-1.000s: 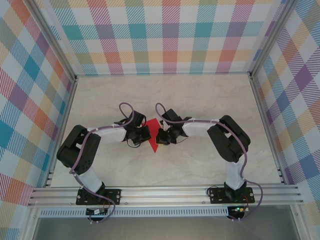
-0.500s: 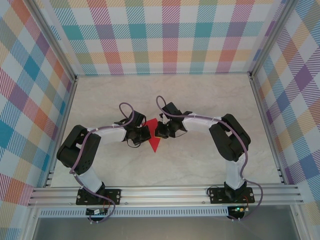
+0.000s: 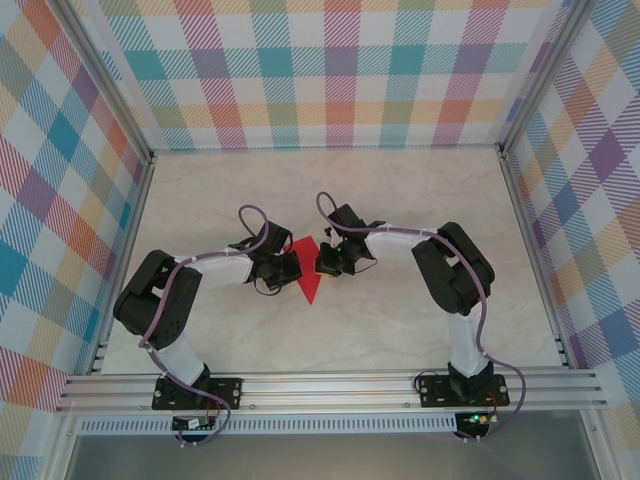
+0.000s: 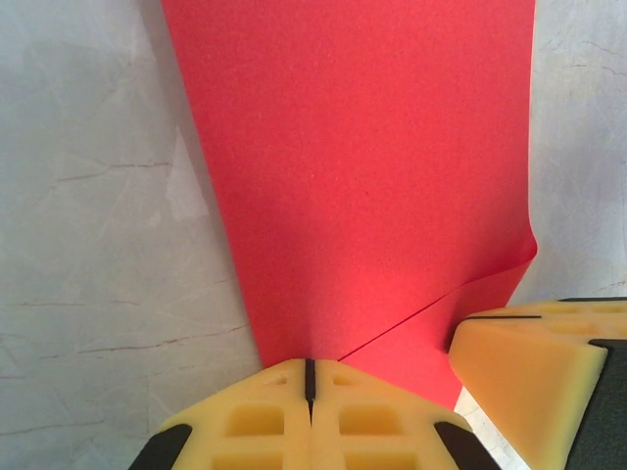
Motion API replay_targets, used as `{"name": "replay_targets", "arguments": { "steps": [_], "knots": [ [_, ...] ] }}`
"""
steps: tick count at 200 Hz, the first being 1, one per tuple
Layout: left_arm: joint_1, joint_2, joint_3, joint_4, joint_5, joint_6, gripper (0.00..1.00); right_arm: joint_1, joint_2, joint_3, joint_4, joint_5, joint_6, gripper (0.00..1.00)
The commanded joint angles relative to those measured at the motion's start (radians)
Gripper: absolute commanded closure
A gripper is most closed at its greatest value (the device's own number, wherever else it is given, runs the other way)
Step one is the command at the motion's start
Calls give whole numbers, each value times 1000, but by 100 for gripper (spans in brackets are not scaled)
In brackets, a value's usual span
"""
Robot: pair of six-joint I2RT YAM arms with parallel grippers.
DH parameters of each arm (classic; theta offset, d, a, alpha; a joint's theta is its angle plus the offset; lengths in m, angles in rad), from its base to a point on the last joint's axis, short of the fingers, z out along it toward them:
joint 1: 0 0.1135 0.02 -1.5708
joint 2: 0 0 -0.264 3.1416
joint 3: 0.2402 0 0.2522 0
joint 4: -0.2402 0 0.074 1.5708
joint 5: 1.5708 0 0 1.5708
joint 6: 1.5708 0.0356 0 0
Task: Fold a paper plane with a square sheet of paper (pick it up from the middle)
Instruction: Third fold the triangle at the center of the table.
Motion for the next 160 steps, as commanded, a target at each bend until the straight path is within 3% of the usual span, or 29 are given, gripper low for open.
{"name": "replay_targets", "arguments": {
  "steps": [1,76,120,160],
  "knots": [
    [1,-3,-23,-86,-48,19,100,-11,-22,32,-20,2,-25,97],
    [1,-8,-26,-85,-50,19,100,-29,22,63,-35,12,-40,97],
    [1,-7,-26,-84,-49,20,100,-44,66,94,-131,109,-12,97],
    [1,-15,-24,-83,-45,22,100,-48,4,87,-109,66,-22,97]
  ]
}}
